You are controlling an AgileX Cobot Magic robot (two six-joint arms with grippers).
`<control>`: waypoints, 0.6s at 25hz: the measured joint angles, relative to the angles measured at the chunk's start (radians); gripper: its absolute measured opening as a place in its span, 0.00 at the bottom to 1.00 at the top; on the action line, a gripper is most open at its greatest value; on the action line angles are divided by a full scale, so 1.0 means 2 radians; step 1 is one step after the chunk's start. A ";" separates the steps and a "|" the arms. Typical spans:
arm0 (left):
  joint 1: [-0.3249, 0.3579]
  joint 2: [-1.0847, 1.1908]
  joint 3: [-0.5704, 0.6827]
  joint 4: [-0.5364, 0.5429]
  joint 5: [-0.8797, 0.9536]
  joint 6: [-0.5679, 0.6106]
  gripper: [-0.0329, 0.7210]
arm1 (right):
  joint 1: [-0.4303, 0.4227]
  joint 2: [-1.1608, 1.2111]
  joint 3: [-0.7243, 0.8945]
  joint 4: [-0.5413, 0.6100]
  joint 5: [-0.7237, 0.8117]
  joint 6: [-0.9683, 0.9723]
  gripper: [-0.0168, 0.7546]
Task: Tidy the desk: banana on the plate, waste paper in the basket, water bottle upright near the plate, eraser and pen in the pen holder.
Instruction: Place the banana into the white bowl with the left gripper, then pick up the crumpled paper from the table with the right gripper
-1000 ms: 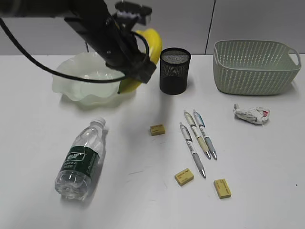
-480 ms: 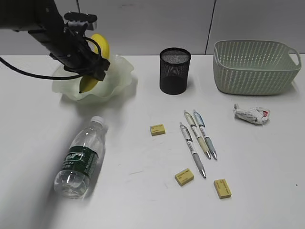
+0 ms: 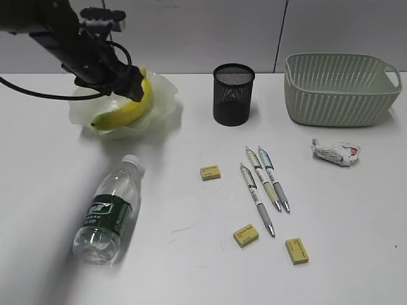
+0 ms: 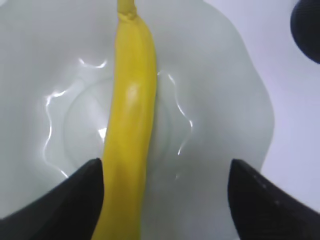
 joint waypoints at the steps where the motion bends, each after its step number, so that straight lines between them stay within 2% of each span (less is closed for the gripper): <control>1: 0.000 -0.014 0.006 0.000 0.004 0.000 0.78 | 0.000 0.000 0.000 0.000 0.000 0.000 0.35; 6: 0.000 -0.150 0.099 0.001 -0.010 0.002 0.74 | 0.000 0.000 0.000 0.000 0.000 0.000 0.35; 11: 0.000 -0.381 0.280 0.002 -0.038 0.005 0.71 | 0.000 0.000 0.000 0.000 0.000 0.000 0.35; 15: 0.000 -0.621 0.406 0.007 0.003 0.006 0.66 | 0.000 0.000 0.000 0.000 0.000 0.000 0.35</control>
